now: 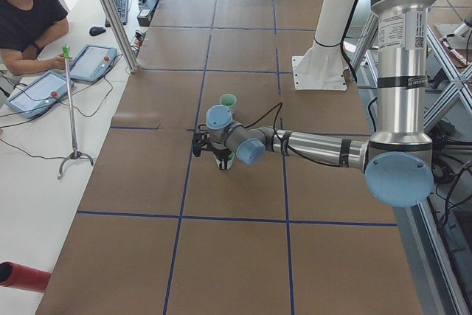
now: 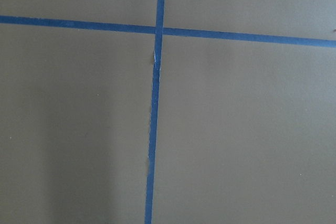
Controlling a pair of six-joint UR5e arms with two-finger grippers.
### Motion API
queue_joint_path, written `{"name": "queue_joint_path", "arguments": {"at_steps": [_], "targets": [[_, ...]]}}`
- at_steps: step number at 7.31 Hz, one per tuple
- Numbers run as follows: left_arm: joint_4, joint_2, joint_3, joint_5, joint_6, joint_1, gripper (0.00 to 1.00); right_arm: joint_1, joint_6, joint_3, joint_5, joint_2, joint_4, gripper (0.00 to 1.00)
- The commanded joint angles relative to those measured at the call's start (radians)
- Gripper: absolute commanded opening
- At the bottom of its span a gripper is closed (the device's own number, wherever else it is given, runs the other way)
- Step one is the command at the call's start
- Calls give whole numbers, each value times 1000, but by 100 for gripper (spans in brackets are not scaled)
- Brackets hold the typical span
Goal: Stack cups
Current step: 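Lower the left gripper onto the rim of the outer pale green cup and grasp it, then lift the grasped cup and carry it over the other green cup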
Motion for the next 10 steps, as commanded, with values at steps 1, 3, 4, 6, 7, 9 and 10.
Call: {"name": "queue_joint_path", "arguments": {"at_steps": [1,3,4,6,7,9,10], "targets": [[24,9,-180,0,-150,-11,0,0,0,1,0,0,0,100],[25,-39,-234,2,-360,-1,0,0,0,1,-1,0,0,100],[27,-110,-233,3,-504,39,0,0,0,1,0,0,0,100],[200,-264,-222,66,-665,221,0,0,0,1,-1,0,0,100],[300,-340,-221,153,-665,230,0,0,0,1,0,0,0,100],[344,-345,-222,167,-663,248,0,0,0,1,-1,0,0,100],[346,-345,-221,168,-663,251,0,0,0,1,-1,0,0,100]]}}
